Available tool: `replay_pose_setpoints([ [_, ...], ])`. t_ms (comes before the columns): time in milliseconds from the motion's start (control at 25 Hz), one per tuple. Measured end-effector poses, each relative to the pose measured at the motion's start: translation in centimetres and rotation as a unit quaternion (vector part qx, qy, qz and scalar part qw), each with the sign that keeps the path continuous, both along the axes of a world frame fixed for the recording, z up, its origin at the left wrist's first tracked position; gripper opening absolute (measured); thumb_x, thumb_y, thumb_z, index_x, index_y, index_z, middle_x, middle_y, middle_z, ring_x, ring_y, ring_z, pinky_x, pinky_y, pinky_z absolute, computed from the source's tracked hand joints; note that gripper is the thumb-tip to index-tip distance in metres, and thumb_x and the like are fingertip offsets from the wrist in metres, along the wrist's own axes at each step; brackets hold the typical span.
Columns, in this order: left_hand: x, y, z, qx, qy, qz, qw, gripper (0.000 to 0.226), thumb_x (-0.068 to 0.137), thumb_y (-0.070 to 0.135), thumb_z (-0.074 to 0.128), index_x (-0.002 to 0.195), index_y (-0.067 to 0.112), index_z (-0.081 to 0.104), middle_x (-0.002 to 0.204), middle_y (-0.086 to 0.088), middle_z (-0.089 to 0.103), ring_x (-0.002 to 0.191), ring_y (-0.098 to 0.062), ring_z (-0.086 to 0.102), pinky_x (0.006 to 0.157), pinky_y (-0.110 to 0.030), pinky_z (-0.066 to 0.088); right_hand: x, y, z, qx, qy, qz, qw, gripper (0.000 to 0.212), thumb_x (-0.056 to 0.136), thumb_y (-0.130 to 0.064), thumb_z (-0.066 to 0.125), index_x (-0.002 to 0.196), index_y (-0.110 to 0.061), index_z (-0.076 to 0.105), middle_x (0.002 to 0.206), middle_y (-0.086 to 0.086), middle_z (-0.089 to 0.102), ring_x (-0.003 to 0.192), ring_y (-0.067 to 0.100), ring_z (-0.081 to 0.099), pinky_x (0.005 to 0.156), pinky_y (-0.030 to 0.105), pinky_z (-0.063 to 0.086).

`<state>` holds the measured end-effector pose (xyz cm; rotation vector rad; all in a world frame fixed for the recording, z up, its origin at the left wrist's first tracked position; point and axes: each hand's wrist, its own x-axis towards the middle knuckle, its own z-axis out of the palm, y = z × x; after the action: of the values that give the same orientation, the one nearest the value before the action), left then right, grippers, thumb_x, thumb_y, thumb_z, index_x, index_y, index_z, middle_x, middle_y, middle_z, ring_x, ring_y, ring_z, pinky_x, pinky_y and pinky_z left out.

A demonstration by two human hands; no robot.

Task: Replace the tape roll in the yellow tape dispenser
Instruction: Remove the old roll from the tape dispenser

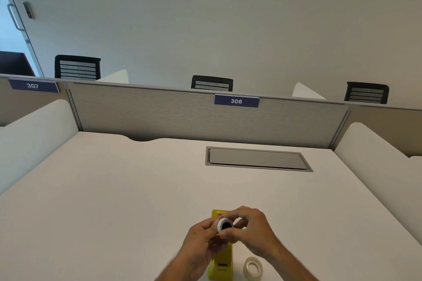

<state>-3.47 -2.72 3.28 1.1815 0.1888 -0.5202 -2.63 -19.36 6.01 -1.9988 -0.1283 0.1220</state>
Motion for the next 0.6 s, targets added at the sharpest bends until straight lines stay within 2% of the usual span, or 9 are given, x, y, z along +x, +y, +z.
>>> replay_pose_setpoints([
  [80, -0.15, -0.05, -0.15, -0.011, 0.002, 0.004, 1.0, 0.022, 0.098, 0.014, 0.056, 0.106, 0.012, 0.077, 0.107, -0.02, 0.075, 0.089, -0.03, 0.073, 0.066, -0.032, 0.06, -0.01, -0.13, 0.14, 0.045, 0.027, 0.004, 0.999, 0.033, 0.063, -0.009, 0.092, 0.089, -0.025, 0.08, 0.092, 0.005, 0.073, 0.066, 0.023, 0.071, 0.058, 0.034, 0.062],
  [160, -0.26, -0.13, -0.23, -0.018, 0.003, 0.003, 1.0, 0.023, 0.097, 0.017, 0.057, 0.106, 0.01, 0.077, 0.106, -0.02, 0.076, 0.087, -0.027, 0.074, 0.066, -0.031, 0.06, 0.01, -0.23, 0.16, 0.062, 0.048, -0.001, 0.997, 0.033, 0.063, -0.006, 0.091, 0.09, -0.021, 0.08, 0.093, 0.01, 0.073, 0.062, 0.024, 0.068, 0.06, 0.039, 0.062],
  [360, -0.38, -0.2, -0.2, -0.017, 0.014, -0.011, 1.0, 0.024, 0.098, 0.018, 0.055, 0.108, 0.012, 0.077, 0.109, -0.016, 0.076, 0.093, -0.027, 0.074, 0.072, -0.031, 0.059, 0.17, -0.43, 0.07, 0.053, 0.065, 0.004, 0.996, 0.029, 0.061, -0.014, 0.093, 0.085, -0.023, 0.081, 0.083, 0.002, 0.077, 0.062, 0.018, 0.069, 0.064, 0.043, 0.064],
  [600, -0.45, -0.17, -0.2, -0.022, 0.01, -0.014, 1.0, 0.025, 0.098, 0.013, 0.055, 0.11, 0.012, 0.076, 0.11, -0.017, 0.075, 0.094, -0.03, 0.073, 0.073, -0.034, 0.06, 0.31, -0.45, -0.04, 0.046, 0.045, 0.012, 0.998, 0.029, 0.058, -0.016, 0.095, 0.082, -0.023, 0.082, 0.085, 0.012, 0.071, 0.06, 0.017, 0.067, 0.059, 0.039, 0.063],
])
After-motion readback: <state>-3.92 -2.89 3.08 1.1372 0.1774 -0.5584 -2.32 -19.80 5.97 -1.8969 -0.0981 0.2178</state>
